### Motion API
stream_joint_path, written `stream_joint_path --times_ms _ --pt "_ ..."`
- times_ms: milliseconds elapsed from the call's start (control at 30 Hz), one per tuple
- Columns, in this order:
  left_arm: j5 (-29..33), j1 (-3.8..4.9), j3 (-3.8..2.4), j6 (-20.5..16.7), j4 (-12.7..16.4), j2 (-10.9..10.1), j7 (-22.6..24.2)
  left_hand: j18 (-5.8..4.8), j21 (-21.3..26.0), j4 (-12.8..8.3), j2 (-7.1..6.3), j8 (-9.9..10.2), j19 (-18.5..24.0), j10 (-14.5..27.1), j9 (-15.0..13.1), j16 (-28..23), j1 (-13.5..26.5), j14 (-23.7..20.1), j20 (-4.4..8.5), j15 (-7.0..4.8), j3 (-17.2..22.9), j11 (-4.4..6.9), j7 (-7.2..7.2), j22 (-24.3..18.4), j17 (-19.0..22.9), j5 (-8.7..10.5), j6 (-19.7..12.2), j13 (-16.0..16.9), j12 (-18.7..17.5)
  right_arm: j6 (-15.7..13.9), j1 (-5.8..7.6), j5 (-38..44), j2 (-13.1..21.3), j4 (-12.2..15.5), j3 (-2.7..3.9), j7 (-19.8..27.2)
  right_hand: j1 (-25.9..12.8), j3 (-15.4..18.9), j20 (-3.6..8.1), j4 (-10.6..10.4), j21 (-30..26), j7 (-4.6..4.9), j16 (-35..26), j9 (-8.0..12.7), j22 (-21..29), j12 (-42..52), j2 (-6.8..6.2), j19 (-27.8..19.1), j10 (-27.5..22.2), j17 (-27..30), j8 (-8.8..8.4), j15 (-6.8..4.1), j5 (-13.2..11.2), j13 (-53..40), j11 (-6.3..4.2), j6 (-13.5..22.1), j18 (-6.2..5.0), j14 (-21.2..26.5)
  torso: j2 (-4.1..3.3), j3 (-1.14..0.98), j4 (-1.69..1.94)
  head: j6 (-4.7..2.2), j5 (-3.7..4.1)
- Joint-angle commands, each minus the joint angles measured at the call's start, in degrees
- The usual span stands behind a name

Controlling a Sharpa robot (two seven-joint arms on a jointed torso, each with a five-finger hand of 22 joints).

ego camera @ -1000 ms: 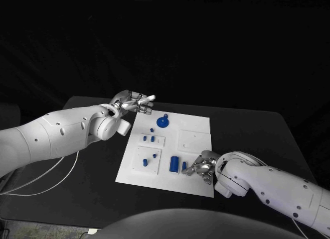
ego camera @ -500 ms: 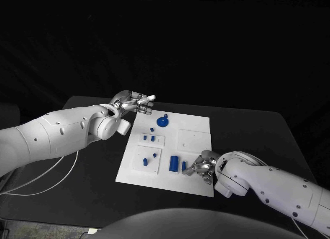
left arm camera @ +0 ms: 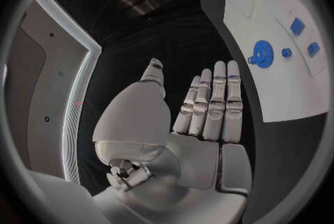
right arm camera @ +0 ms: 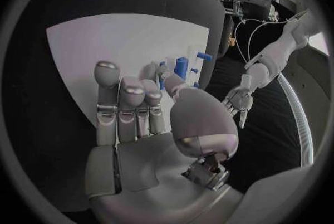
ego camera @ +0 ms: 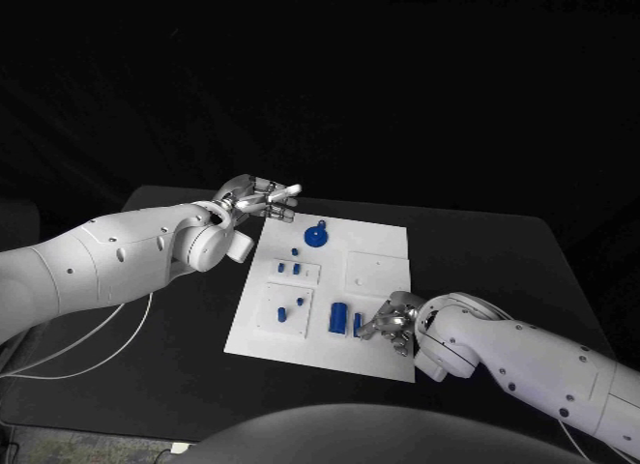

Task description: Assemble the parts on the task board

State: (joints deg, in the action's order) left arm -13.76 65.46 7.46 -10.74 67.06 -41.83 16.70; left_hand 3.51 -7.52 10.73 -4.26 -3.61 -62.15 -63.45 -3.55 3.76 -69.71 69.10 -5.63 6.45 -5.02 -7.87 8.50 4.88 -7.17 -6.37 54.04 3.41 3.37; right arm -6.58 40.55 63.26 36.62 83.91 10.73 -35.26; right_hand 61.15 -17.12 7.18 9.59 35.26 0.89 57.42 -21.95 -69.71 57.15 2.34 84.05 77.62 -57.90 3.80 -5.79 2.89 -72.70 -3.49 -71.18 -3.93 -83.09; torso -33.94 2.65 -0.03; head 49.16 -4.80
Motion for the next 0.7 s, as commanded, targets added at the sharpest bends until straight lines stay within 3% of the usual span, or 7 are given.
stream_joint_path --times_ms 33,233,333,433,533,633,700 --pt "-0.2 0.04 -0.02 0.7 0.1 0.1 0.3 0.10 -0.1 -0.6 0.43 -0.2 0.4 0.5 0.0 -0.2 -0.1 -0.3 0.13 -0.17 -0.4 0.02 0.18 0.0 -0.1 0.13 0.4 0.1 0.0 0.2 -0.12 -0.1 -0.1 -0.3 -0.05 -0.3 -0.5 -0.2 0.41 0.1 0.1 -0.35 -0.4 0.0 0.1 0.0 -0.09 2.7 0.3 0.0 -0.08 -0.35 -0.1 0.0 0.02 0.1 1.15 -0.2 0.03 0.03 -0.03 0.00 -0.04" --pt "-0.2 0.04 -0.02 0.7 0.1 0.1 0.2 0.10 -0.1 -0.6 0.43 -0.2 0.4 0.5 0.0 -0.2 -0.1 -0.3 0.13 -0.17 -0.4 0.02 0.18 0.0 -0.1 0.13 0.4 0.1 0.0 0.3 -0.12 -0.2 0.2 -0.5 -0.05 0.0 -0.6 -0.1 0.39 0.4 0.1 -0.32 -0.4 -0.2 0.1 -0.2 -0.38 2.7 0.3 -0.1 -0.10 -0.34 -0.1 -0.1 0.05 0.1 1.16 -0.2 0.04 -0.01 -0.09 -0.18 -0.06" --pt "-0.2 0.04 -0.01 0.7 0.1 0.1 0.2 0.10 -0.1 -0.6 0.43 -0.2 0.4 0.5 0.0 -0.2 -0.1 -0.3 0.13 -0.17 -0.4 0.02 0.18 0.0 -0.1 0.13 0.4 0.1 0.0 0.2 -0.12 -0.5 0.6 -0.4 -0.01 0.4 -1.8 0.7 0.21 -0.1 0.0 -0.25 -0.5 -0.3 0.1 -0.2 -1.37 2.7 0.3 0.0 -0.12 -0.18 0.7 -0.1 0.18 0.0 1.04 -0.2 0.03 -0.04 -0.11 -0.42 -0.01" --pt "-0.2 0.04 -0.01 0.7 0.0 0.1 0.3 0.10 -0.1 -0.6 0.43 -0.2 0.4 0.5 0.0 -0.2 -0.1 -0.3 0.13 -0.17 -0.4 0.02 0.18 0.0 -0.1 0.13 0.4 0.1 0.0 0.4 -0.12 -1.2 1.1 -0.2 0.33 1.1 -2.8 2.2 0.09 -1.6 0.0 -0.11 -0.5 -0.6 0.1 -0.2 -2.93 2.7 0.2 0.1 -0.12 -0.13 3.3 0.0 0.22 0.0 0.82 -0.2 0.04 -0.07 -0.13 -0.71 0.01" --pt "-0.2 0.03 0.00 0.5 -0.3 0.2 0.5 0.11 -0.1 -0.7 0.51 -0.2 0.4 0.4 0.0 -0.2 -0.1 -0.3 0.13 -0.17 -0.5 0.05 0.13 0.0 -0.1 0.13 0.7 0.1 0.0 0.8 -0.12 -2.4 1.8 0.0 1.32 2.5 -3.0 3.5 -0.02 -5.2 -0.4 0.08 -0.7 -0.6 0.3 -0.7 -5.72 2.6 -0.2 0.4 -0.14 -0.04 4.0 0.4 0.45 0.2 0.61 -0.1 0.13 -0.12 -0.17 -1.52 0.21" --pt "0.1 0.03 0.02 0.2 -0.7 0.3 0.8 0.12 -0.1 -0.8 0.57 -0.3 0.3 0.2 -0.1 -0.2 -0.1 -0.3 0.14 -0.19 -0.5 0.09 0.14 0.0 -0.1 0.07 1.0 0.1 0.0 1.6 -0.11 -4.1 2.6 0.1 2.68 4.8 -2.0 2.4 -0.17 -9.8 -1.1 0.56 -1.1 -0.4 0.5 -1.1 -8.71 2.6 -0.6 0.8 -0.11 0.13 3.3 0.7 0.69 0.9 0.38 0.0 0.22 -0.07 -0.16 -2.53 0.36" --pt "0.7 0.03 0.03 -0.4 -1.1 0.4 1.2 0.11 -0.1 -0.9 0.61 -0.3 0.3 0.1 -0.1 -0.2 -0.1 -0.2 0.15 -0.20 -0.5 0.12 0.13 0.0 -0.1 -0.03 1.2 0.1 0.0 2.3 -0.06 -6.1 3.3 -0.2 4.06 7.5 -1.4 4.0 -0.28 -11.4 -2.2 0.83 -1.6 -0.2 1.0 -1.4 -9.17 2.5 -1.0 1.2 -0.16 0.20 3.6 1.0 0.91 1.6 0.22 0.1 0.30 -0.06 -0.21 -3.58 0.60"
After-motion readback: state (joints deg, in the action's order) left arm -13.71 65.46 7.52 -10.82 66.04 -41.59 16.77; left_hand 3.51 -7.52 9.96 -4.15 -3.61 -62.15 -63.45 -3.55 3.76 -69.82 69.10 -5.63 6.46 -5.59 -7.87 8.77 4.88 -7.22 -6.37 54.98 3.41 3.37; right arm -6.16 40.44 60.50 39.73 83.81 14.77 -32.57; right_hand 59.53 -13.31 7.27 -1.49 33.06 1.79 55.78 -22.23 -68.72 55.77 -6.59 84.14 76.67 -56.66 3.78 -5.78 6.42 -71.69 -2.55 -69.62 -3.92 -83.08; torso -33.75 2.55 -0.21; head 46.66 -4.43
